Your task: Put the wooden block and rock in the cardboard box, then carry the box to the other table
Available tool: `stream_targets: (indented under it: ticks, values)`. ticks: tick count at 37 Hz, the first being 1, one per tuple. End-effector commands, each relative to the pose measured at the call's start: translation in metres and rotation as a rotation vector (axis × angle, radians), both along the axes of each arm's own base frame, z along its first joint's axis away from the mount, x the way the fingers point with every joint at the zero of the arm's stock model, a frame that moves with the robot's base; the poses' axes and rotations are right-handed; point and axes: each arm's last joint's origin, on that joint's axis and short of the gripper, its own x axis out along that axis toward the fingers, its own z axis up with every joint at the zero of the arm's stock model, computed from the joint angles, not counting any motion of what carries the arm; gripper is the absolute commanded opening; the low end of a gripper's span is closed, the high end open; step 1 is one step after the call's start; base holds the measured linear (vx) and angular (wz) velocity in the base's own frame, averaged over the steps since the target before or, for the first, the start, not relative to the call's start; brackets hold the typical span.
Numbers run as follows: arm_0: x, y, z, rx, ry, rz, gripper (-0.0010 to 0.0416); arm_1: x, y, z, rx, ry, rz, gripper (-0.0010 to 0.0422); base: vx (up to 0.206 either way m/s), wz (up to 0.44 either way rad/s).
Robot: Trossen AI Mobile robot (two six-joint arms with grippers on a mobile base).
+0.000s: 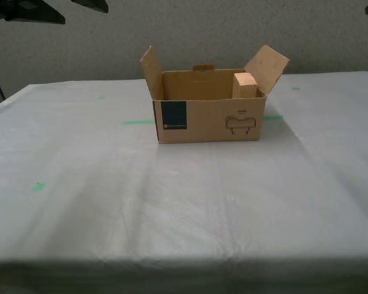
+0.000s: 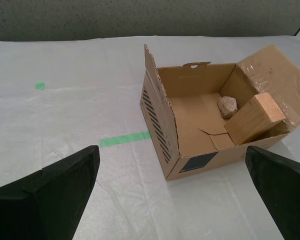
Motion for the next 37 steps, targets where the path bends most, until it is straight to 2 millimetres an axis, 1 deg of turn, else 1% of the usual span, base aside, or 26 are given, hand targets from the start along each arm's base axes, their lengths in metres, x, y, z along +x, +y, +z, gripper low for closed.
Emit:
stream_targets:
  ticks: [1, 37]
  values:
    - [0.0001, -0.0002, 0.0005, 0.000, -0.002, -0.005, 0.0387, 0.0001, 0.0000, 0.0003, 0.001, -0.004, 0.000, 0.0400, 0.000, 0.000]
    - [0.0001, -0.0002, 0.0005, 0.001, -0.002, -0.005, 0.0387, 0.0002, 0.0001, 0.0003, 0.001, -0.003, 0.001, 0.0400, 0.000, 0.000]
